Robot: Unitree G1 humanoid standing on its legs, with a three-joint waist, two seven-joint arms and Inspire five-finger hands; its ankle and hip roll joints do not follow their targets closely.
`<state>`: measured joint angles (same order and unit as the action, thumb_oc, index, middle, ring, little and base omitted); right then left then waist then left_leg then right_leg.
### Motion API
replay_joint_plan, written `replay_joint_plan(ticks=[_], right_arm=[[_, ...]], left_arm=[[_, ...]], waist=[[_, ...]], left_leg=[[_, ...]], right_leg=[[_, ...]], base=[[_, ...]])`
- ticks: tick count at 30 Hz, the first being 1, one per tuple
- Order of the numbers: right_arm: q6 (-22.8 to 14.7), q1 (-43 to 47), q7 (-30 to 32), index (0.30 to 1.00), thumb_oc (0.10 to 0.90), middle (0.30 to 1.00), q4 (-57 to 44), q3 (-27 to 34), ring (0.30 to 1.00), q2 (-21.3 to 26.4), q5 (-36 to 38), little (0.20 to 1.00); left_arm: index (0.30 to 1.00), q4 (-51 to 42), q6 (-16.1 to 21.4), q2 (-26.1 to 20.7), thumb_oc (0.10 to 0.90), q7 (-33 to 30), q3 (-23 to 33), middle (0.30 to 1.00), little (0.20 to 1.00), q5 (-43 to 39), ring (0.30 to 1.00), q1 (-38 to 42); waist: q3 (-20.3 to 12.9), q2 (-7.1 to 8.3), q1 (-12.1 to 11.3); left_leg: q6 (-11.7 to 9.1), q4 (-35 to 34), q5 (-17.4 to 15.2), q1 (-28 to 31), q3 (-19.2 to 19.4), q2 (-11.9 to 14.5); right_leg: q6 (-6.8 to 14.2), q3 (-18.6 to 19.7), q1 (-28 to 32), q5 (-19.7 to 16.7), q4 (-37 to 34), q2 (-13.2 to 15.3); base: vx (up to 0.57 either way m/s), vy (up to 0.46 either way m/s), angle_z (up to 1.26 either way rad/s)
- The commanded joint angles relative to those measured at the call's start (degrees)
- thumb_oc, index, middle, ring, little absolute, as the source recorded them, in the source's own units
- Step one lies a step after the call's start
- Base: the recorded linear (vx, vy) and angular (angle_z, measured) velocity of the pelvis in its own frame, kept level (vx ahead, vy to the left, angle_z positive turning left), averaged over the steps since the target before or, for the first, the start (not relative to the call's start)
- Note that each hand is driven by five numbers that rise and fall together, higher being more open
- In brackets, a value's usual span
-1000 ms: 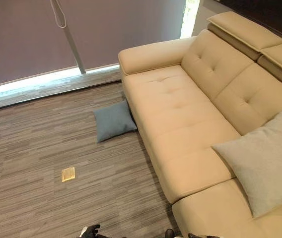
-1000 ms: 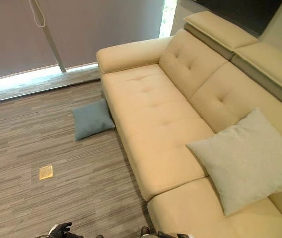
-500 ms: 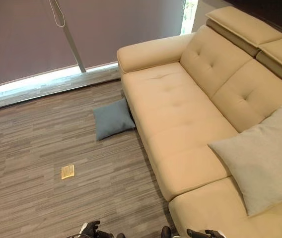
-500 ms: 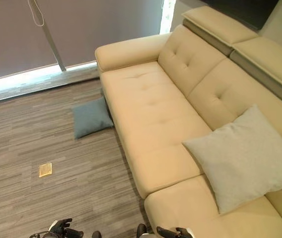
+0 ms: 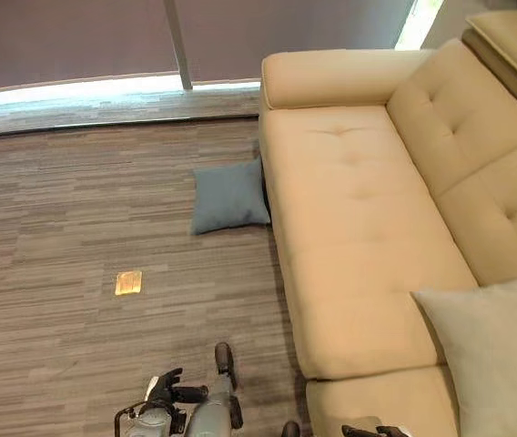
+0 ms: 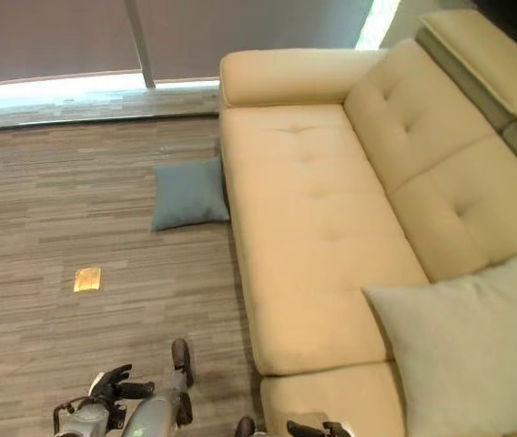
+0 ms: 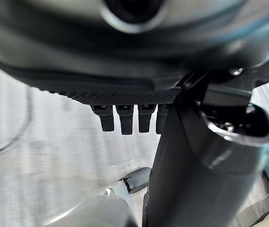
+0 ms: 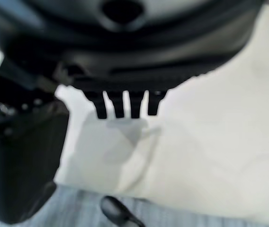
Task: Pick up all the scattered cushions and arrange them neatly on the sofa.
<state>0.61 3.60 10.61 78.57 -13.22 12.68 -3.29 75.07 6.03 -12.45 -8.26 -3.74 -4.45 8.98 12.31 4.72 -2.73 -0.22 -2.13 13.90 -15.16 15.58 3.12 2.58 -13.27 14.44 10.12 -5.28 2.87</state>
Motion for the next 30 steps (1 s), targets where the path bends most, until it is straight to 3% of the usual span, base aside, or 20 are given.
replay_joint_plan(ticks=[1, 3, 4, 5, 6, 7, 8, 9, 10, 11, 12, 14, 15, 17, 20, 22, 27, 30], right_arm=[[-0.4, -0.7, 1.4, 0.900, 0.800, 0.900, -1.6, -1.1, 0.900, 0.7, -1.3, 0.900], [-0.1, -0.7, 0.9, 0.900, 0.800, 0.900, -1.4, -1.0, 0.900, 0.2, -1.8, 0.900], [-0.2, -0.9, 0.9, 0.900, 0.800, 0.900, -1.4, -1.1, 0.900, -0.1, -2.0, 0.900], [-0.3, -1.0, 0.6, 0.900, 0.800, 0.900, -1.7, -1.1, 0.900, -0.3, -2.1, 0.900], [-0.2, -0.8, 0.5, 0.900, 0.800, 0.900, -2.3, -1.3, 0.900, -0.1, -2.4, 0.900], [-0.4, -0.7, 0.6, 0.900, 0.800, 0.900, -3.4, -1.4, 0.900, 0.0, -2.4, 0.900], [-0.4, -0.3, 0.8, 0.900, 0.800, 0.900, -4.2, -1.3, 0.900, 0.2, -2.1, 0.900], [-1.0, -0.1, 1.3, 0.900, 0.800, 0.900, -6.4, -1.0, 0.900, 0.3, -0.8, 0.900], [-1.3, 0.0, 1.6, 0.900, 0.800, 0.900, -7.4, -1.2, 0.900, 0.2, -0.3, 0.900], [-1.3, 0.0, 1.6, 0.900, 0.800, 0.900, -7.4, -1.2, 0.900, 0.2, -0.3, 0.900], [-2.0, 0.7, 1.7, 0.900, 0.800, 0.900, -9.2, -2.1, 0.900, -0.1, 0.4, 0.900], [-2.3, 1.1, 1.8, 0.900, 0.800, 0.900, -9.8, -2.8, 0.900, -0.1, 0.3, 0.900], [-2.2, 2.1, 2.2, 0.900, 0.800, 0.900, -10.1, -3.8, 0.900, 0.1, -0.5, 0.900], [-1.7, 2.5, 2.2, 0.900, 0.800, 0.900, -9.9, -4.2, 0.900, 0.0, -1.5, 0.900], [-1.1, 2.4, 1.8, 0.900, 0.800, 0.900, -9.3, -4.8, 0.900, -0.1, -3.8, 0.900], [-0.9, 1.9, 1.5, 0.900, 0.800, 0.900, -9.0, -5.1, 0.900, 0.0, -5.1, 0.900], [-1.0, 0.1, 1.2, 0.900, 0.800, 0.900, -8.6, -5.9, 0.900, 0.2, -6.5, 0.900], [-1.1, 0.2, 1.0, 0.900, 0.800, 0.900, -8.8, -6.0, 0.900, 0.7, -6.6, 0.900]], left_arm=[[0.900, 6.4, -4.4, -0.6, 0.800, -1.5, -3.2, 0.900, 0.900, 2.5, 0.900, -10.6], [0.900, 6.9, -4.8, -0.9, 0.800, -1.3, -2.8, 0.900, 0.900, 3.4, 0.900, -10.6], [0.900, 6.8, -4.7, -1.2, 0.800, -1.4, -2.9, 0.900, 0.900, 3.7, 0.900, -10.2], [0.900, 6.5, -4.7, -1.8, 0.800, -1.2, -3.3, 0.900, 0.900, 4.2, 0.900, -9.5], [0.900, 6.0, -4.6, -2.0, 0.800, -1.2, -3.9, 0.900, 0.900, 4.3, 0.900, -8.9], [0.900, 4.8, -4.4, -2.3, 0.800, -1.5, -5.1, 0.900, 0.900, 4.5, 0.900, -8.0], [0.900, 3.7, -4.3, -2.8, 0.800, -1.6, -5.6, 0.900, 0.900, 4.4, 0.900, -7.1], [0.900, 1.7, -3.9, -3.6, 0.800, -2.0, -7.0, 0.900, 0.900, 4.2, 0.900, -5.2], [0.900, 0.9, -3.6, -4.0, 0.800, -2.4, -7.4, 0.900, 0.900, 4.1, 0.900, -4.5], [0.900, 0.9, -3.6, -4.0, 0.800, -2.4, -7.4, 0.900, 0.900, 4.1, 0.900, -4.5], [0.900, -0.3, -3.1, -4.5, 0.800, -3.1, -8.1, 0.900, 0.900, 3.6, 0.900, -2.9], [0.900, -0.9, -2.9, -4.7, 0.800, -3.3, -8.4, 0.900, 0.900, 3.4, 0.900, -2.1], [0.900, -1.7, -2.7, -4.6, 0.800, -3.4, -9.0, 0.900, 0.900, 3.6, 0.900, -0.3], [0.900, -1.4, -2.7, -4.3, 0.800, -3.4, -8.9, 0.900, 0.900, 3.9, 0.900, 0.2], [0.900, 0.0, -3.1, -3.7, 0.800, -2.8, -8.2, 0.900, 0.900, 4.3, 0.900, -0.2], [0.900, 1.2, -3.3, -3.4, 0.800, -2.2, -8.1, 0.900, 0.900, 5.7, 0.900, -1.1], [0.900, 3.9, -4.0, -2.6, 0.800, -1.5, -7.1, 0.900, 0.900, 7.9, 0.900, -4.3], [0.900, 4.8, -4.1, -1.4, 0.800, -1.3, -5.7, 0.900, 0.900, 6.6, 0.900, -6.1]], waist=[[-0.1, 0.46, -2.4], [-1.5, 1.76, -3.2], [-2.1, 2.41, -3.4], [-2.2, 3.17, -3.2], [-1.7, 3.25, -2.5], [-1.3, 2.99, -1.4], [-0.9, 2.39, -0.8], [0.1, 0.84, 1.3], [0.8, 0.09, 2.2], [0.8, 0.17, 2.2], [1.9, -0.64, 4.0], [2.5, -0.71, 4.8], [3.4, -0.18, 6.2], [3.3, 0.32, 6.9], [3.0, 0.62, 7.6], [2.6, 0.41, 8.2], [0.1, -0.21, 8.6], [-0.5, -1.58, 8.8]], left_leg=[[-3.4, 3.7, -7.3, -4.6, -2.6, 4.3], [-2.6, 5.5, -7.0, -4.1, -2.8, 3.7], [-1.8, 6.3, -7.8, -3.9, -2.8, 3.0], [-0.8, 7.2, -9.3, -2.7, -2.8, 1.6], [0.3, 7.8, -10.9, -1.3, -2.6, 0.6], [1.5, 8.0, -12.4, 0.6, -2.8, -0.7], [2.3, 7.9, -13.5, 2.1, -3.2, -1.5], [3.3, 6.6, -15.5, 6.3, -4.8, -2.3], [3.5, 6.4, -16.2, 7.8, -5.4, -2.5], [3.5, 6.4, -16.2, 7.8, -5.4, -2.6], [3.3, 6.5, -17.7, 10.4, -6.7, -3.3], [3.1, 6.7, -18.4, 11.3, -7.5, -3.7], [2.7, 7.4, -20.8, 13.5, -9.2, -5.8], [2.2, 8.0, -22.3, 14.8, -10.0, -7.2], [1.5, 8.4, -24.7, 17.9, -10.6, -8.4], [1.3, 8.9, -25.8, 19.3, -11.0, -8.6], [1.0, 8.8, -29.2, 23.5, -11.3, -8.7], [-1.3, 13.4, -28.7, 23.2, -10.2, -6.7]], right_leg=[[1.4, 4.1, 0.0, 6.6, 7.7, -0.9], [2.9, 4.5, -0.5, 5.6, 10.7, 1.0], [4.2, 4.5, -1.8, 3.4, 14.6, 2.3], [5.8, 4.2, -3.7, 0.1, 20.2, 4.2], [7.2, 4.2, -6.4, -5.8, 27.2, 6.5], [7.4, 4.7, -8.6, -11.7, 33.9, 8.4], [6.1, 5.0, -10.7, -12.7, 38.5, 9.3], [3.8, 6.4, -17.1, -12.2, 46.7, 9.0], [3.0, 6.5, -20.4, -10.6, 47.7, 8.5], [3.0, 6.5, -20.5, -10.5, 47.8, 8.6], [1.6, 5.6, -24.5, -5.9, 41.2, 6.6], [1.5, 5.5, -25.8, -5.4, 37.4, 4.9], [2.5, 5.9, -28.0, -5.7, 27.5, 3.0], [3.5, 4.7, -29.1, -7.7, 18.8, 3.2], [4.9, -0.3, -29.7, -10.2, 10.5, 3.4], [5.1, -1.4, -29.9, -10.8, 9.5, 3.3], [3.4, 0.0, -27.0, -11.1, 10.2, 2.5], [2.1, -0.4, -25.8, -9.3, 11.9, 1.9]], base=[[0.49, 0.252, -0.26], [0.38, 0.233, -0.02], [0.40, 0.278, -0.14], [0.36, 0.337, -0.14], [0.36, 0.379, -0.06], [0.34, 0.387, 0.12], [0.48, 0.457, 0.30], [0.45, 0.381, 0.50], [0.35, 0.277, 0.67], [0.36, 0.120, 0.60], [0.25, 0.049, 0.36], [0.38, 0.015, 0.37], [0.47, -0.026, 0.64], [0.42, -0.037, 0.70], [0.40, -0.062, 0.36], [0.38, -0.084, 0.28], [0.36, -0.101, 0.05], [0.25, -0.122, 0.00]])
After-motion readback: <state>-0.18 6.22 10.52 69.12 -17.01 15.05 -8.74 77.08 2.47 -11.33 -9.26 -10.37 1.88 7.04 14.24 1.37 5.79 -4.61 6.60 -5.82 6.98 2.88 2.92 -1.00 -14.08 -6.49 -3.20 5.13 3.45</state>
